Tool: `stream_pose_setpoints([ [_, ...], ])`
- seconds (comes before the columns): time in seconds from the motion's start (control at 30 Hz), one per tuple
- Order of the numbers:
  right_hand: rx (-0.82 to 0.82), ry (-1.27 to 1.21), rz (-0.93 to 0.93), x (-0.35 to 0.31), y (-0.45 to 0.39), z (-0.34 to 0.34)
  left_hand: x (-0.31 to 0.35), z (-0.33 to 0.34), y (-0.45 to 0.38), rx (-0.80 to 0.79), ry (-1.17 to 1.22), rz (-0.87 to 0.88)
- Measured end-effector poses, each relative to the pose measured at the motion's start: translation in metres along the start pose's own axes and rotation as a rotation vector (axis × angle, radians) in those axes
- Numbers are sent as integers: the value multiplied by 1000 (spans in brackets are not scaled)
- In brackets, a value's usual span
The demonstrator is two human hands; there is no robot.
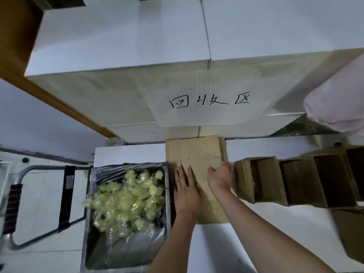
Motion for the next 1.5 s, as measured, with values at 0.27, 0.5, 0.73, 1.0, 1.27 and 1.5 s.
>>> stream_pose_setpoints([
  [0.27, 160, 110, -145, 3, 5, 0, -2, 1, -5, 36, -28, 18],
  [0.5, -46, 529, -708, 16, 5, 36, -6, 2, -24, 92, -43, 137],
  [0.73, 43, 593, -752, 29, 2, 46, -10, 15, -28, 238, 80, 222],
  [1.0, 18, 609, -756, 30, 0, 47, -12, 19, -31, 243, 83, 220],
  [1.27, -199, 681, -666, 3, 13, 10, 6, -11, -21, -11, -213, 7],
  [1.5, -184, 747, -680, -32, 50, -61, 35, -79, 12, -23, -210, 90],
])
Point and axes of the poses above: each hand's wrist, its own y-axis away from the middle knuckle, its own z-axis out of the palm, x = y × z, the point moved 4 cm from there along -y, towards the middle knuckle, and after that the axes turned 2 degrees about y, right-handed, at the moved point
